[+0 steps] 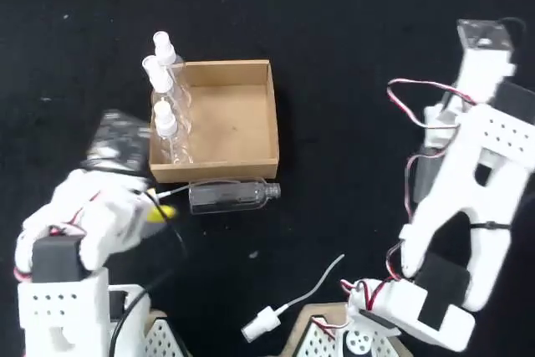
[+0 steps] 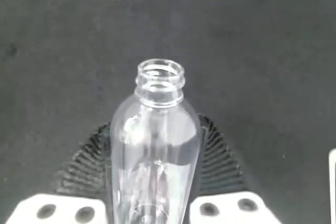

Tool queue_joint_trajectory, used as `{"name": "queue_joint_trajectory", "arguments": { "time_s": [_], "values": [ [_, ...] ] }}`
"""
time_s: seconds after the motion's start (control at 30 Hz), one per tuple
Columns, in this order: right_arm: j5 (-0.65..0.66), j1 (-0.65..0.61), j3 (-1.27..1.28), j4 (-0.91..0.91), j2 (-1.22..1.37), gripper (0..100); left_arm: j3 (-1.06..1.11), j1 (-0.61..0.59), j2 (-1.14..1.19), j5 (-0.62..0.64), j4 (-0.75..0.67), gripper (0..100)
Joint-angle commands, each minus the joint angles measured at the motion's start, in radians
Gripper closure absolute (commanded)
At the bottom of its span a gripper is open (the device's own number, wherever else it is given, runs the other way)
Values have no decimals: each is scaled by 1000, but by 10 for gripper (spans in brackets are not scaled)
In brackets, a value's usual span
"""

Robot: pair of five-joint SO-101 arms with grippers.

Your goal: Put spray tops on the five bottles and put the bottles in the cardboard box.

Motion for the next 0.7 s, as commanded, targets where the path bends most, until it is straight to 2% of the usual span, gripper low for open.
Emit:
{"name": "queue_joint_trajectory", "arguments": {
  "time_s": [0.0, 0.17, 0.23, 0.4, 0.57, 0.67],
  "values": [
    [9, 115, -21, -51, -67, 988, -128, 265, 46, -43, 95, 751],
    [72, 244, -19, -64, -67, 988, -99, 607, 87, -32, 132, 751],
    [72, 290, -21, -66, -67, 987, -59, 710, 121, 25, 101, 751],
    [98, 397, -13, -123, -67, 987, 70, 877, 193, 204, -72, 751],
    [98, 465, -12, -160, -65, 986, 131, 1027, 206, 250, -167, 751],
    [100, 468, -12, -158, -65, 985, 186, 1073, 206, 276, -256, 751]
  ]
}}
